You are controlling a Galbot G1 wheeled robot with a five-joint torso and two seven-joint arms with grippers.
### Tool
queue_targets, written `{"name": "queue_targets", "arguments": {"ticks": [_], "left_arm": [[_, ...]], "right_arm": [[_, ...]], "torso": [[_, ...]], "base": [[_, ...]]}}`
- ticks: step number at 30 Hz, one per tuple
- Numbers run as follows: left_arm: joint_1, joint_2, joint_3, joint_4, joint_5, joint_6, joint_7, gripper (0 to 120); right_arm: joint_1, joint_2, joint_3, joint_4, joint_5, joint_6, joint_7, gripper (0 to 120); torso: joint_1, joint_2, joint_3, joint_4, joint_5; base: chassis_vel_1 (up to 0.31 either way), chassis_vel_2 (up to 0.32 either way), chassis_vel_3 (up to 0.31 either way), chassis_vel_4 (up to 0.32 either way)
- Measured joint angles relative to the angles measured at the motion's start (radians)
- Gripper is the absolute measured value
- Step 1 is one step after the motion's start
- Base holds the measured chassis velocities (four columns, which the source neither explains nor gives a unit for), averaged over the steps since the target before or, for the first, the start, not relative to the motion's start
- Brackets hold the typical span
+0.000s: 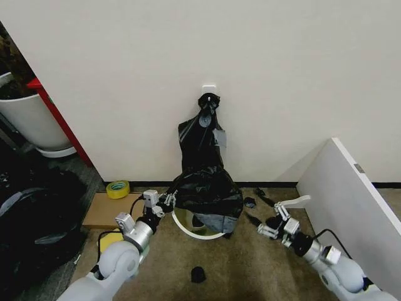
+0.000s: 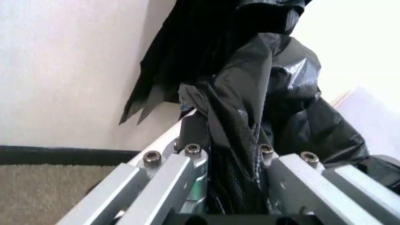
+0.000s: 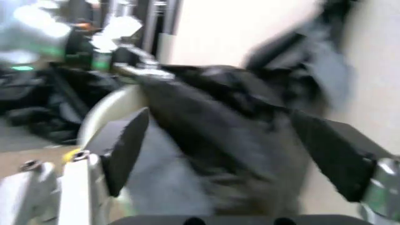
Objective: Place the garbage bag over the trash bin.
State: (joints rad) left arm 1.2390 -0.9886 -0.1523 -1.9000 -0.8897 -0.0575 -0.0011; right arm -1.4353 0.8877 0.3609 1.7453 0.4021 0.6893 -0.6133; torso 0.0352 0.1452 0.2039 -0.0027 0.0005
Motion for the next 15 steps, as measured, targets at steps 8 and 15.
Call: {"name": "queue_targets", "arguments": {"ticks": [8,15], "left_arm": [[0.009,0.004,0.000,-0.022,0.008,0.003,0.004,5],[0.020,0.008,-0.003,-0.041,0.023,0.000,0.010,5]], "right_arm": [[-0.002,0.025,-0.029,0.012,-0.149,-0.028,-0.032,79],[-0.016,0.017,-0.048,0.073,-0.259,-0.132,0.110,53]], "torso": [[0.000,0.000,0.000,0.0002,0.0001],[0.000,0.000,0.000,0.0002,0.0001]], "base": [[0.000,0.000,0.000,0.000],[0.000,0.000,0.000,0.000]]}}
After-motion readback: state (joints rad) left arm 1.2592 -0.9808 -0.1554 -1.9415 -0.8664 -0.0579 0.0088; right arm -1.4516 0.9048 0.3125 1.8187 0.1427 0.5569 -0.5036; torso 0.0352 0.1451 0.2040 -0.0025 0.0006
